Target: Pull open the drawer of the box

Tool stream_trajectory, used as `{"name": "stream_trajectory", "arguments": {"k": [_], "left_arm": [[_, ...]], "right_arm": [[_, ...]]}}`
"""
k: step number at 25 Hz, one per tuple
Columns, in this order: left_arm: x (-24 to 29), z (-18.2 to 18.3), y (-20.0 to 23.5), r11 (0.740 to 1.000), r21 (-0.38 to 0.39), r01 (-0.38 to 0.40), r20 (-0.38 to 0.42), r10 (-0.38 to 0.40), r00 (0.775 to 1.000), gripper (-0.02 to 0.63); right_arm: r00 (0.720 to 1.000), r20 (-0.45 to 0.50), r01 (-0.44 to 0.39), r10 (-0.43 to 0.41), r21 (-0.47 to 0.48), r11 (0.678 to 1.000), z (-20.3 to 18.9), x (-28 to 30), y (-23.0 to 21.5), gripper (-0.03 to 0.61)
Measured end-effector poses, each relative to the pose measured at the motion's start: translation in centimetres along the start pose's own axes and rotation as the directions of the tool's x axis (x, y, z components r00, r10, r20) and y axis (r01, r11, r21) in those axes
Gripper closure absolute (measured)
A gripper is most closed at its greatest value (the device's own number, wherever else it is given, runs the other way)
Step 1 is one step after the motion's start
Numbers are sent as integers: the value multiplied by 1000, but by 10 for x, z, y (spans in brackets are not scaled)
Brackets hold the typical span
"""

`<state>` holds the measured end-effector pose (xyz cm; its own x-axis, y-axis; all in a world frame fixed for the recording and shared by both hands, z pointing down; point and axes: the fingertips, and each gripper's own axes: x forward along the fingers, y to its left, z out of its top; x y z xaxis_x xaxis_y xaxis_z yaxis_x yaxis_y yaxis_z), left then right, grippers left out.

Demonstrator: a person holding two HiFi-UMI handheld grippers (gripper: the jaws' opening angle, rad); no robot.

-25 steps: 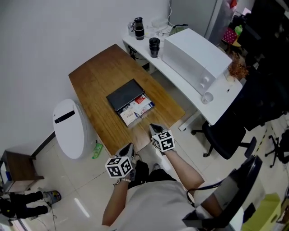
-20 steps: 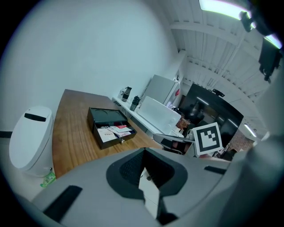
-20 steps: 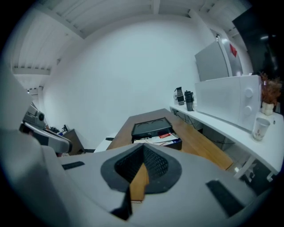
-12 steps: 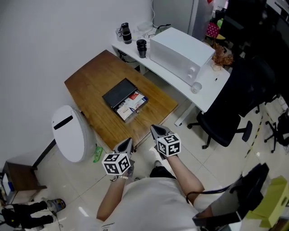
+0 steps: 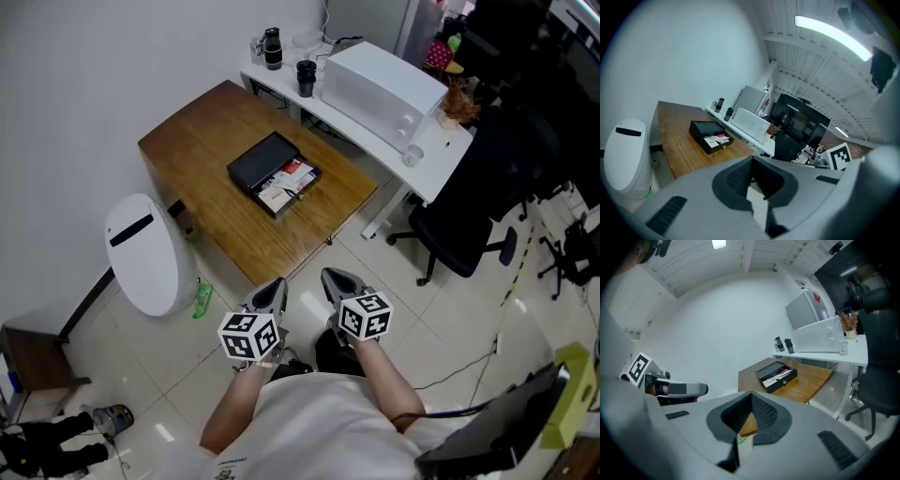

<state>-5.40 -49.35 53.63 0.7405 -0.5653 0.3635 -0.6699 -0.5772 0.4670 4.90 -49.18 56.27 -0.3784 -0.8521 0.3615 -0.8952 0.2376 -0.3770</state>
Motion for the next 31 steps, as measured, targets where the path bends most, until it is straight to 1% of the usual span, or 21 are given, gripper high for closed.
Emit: {"name": "stream_trajectory", "arguments": {"k": [3, 8, 13, 17, 21, 27, 31], "left_arm": [[-17, -12, 7, 1000, -15, -1, -9, 1, 1000, 611], [-34, -22, 6, 1000, -21, -2, -6, 2, 1000, 611], [-43, -20, 5, 999, -38, -13, 34, 14, 999, 611], [-41, -27, -10, 999, -36, -19, 35, 20, 999, 611], [-40, -30, -19, 999, -42, -32, 39, 33, 999, 611], [-41, -20, -31, 998, -31, -52, 67, 54, 996, 611], [-38, -23, -40, 998, -32, -59, 71, 61, 996, 611]], "right_arm": [[1000, -12, 16, -16, -9, 1000, -10, -11, 12, 591], [1000, -2, 5, -5, -30, 1000, -9, -24, 28, 591], [1000, 0, -14, 14, -36, 999, -3, -23, 35, 591], [1000, 10, -25, 25, -11, 1000, 1, -37, 30, 591], [999, -8, -34, 34, 24, 999, -4, -46, 25, 591], [998, 20, -67, 66, 28, 997, 14, -57, 23, 591], [997, 28, -79, 78, 28, 996, 18, -62, 19, 591]]}}
